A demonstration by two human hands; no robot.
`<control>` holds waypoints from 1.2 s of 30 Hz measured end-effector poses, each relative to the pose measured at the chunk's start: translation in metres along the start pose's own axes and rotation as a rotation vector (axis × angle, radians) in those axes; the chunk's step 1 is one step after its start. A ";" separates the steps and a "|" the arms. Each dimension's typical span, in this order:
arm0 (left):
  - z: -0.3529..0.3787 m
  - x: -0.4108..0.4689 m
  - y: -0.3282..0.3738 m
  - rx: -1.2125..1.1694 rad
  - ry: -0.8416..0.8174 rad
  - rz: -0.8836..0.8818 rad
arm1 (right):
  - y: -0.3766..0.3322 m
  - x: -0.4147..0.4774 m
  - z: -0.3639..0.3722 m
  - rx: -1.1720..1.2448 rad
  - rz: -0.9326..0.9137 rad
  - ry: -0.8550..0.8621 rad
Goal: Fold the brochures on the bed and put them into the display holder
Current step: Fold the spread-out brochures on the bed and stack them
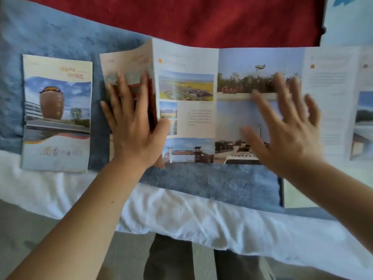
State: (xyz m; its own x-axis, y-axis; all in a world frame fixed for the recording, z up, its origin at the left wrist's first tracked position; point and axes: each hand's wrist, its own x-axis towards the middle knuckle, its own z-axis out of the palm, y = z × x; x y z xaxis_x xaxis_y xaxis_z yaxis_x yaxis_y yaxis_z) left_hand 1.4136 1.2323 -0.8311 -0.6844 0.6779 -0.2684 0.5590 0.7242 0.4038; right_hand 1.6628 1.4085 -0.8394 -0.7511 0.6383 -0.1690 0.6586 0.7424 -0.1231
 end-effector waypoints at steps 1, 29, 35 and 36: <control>0.001 0.000 0.001 -0.009 0.006 -0.004 | 0.019 -0.004 -0.002 -0.014 0.061 0.003; 0.105 -0.011 0.134 0.312 0.043 0.238 | 0.082 -0.041 0.010 0.082 0.165 0.039; 0.110 -0.008 0.123 0.337 0.102 0.277 | 0.075 -0.046 0.010 0.105 0.167 0.014; 0.108 -0.007 0.121 0.335 0.104 0.275 | 0.071 -0.045 0.009 0.106 0.174 0.012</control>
State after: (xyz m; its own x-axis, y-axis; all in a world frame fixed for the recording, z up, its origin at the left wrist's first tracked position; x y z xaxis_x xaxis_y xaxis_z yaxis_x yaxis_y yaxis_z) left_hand 1.5365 1.3282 -0.8746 -0.5226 0.8474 -0.0940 0.8362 0.5309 0.1373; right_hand 1.7441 1.4303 -0.8496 -0.6253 0.7581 -0.1851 0.7794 0.5952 -0.1957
